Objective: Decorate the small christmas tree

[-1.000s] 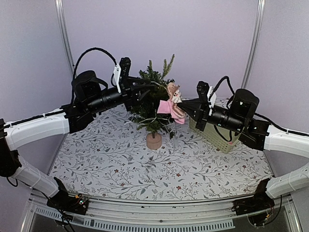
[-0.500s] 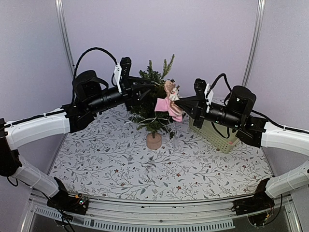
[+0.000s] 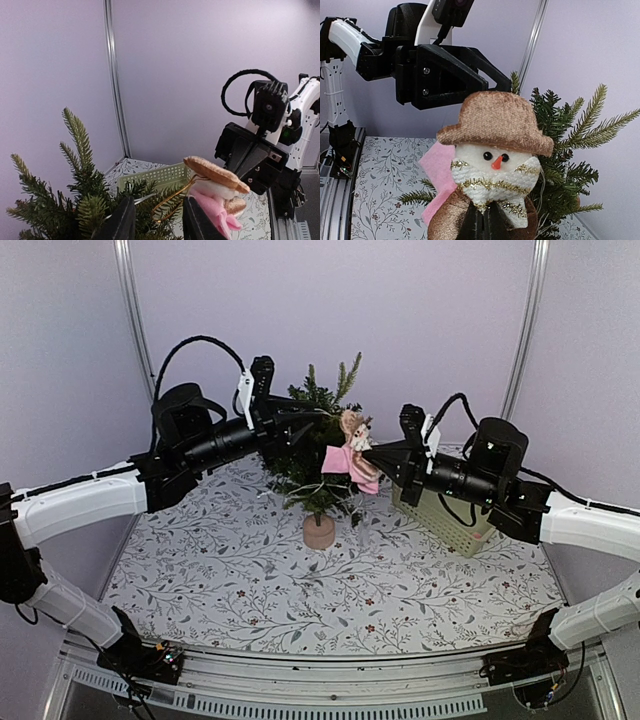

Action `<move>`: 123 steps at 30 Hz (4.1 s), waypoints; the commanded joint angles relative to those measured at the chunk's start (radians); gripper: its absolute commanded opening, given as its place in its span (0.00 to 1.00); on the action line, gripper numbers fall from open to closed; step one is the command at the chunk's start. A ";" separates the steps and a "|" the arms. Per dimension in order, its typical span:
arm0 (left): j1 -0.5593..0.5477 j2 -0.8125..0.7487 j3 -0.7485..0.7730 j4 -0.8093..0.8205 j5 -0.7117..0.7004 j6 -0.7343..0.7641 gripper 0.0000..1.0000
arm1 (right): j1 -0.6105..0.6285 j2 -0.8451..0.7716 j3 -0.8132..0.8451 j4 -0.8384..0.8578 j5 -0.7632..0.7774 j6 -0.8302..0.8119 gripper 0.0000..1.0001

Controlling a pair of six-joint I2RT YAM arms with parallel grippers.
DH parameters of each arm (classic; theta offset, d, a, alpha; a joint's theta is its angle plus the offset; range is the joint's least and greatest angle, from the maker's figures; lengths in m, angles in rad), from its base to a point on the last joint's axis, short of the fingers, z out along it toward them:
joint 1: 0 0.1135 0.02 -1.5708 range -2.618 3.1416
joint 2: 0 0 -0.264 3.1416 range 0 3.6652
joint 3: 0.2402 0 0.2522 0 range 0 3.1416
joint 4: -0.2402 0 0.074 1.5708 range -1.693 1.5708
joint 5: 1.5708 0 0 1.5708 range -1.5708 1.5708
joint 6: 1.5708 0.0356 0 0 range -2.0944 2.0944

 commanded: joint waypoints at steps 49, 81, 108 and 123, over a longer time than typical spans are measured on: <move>-0.015 0.090 0.152 -0.053 0.045 0.013 0.26 | -0.043 -0.004 0.020 -0.055 -0.019 0.009 0.00; -0.016 0.032 0.080 -0.027 0.053 -0.018 0.25 | -0.042 -0.005 0.038 -0.069 -0.031 -0.005 0.00; -0.015 0.053 0.066 -0.060 -0.015 -0.037 0.00 | -0.042 -0.006 0.038 -0.099 0.021 -0.020 0.00; -0.017 0.077 0.103 -0.094 -0.023 -0.032 0.00 | -0.043 0.009 0.054 -0.138 0.084 -0.030 0.00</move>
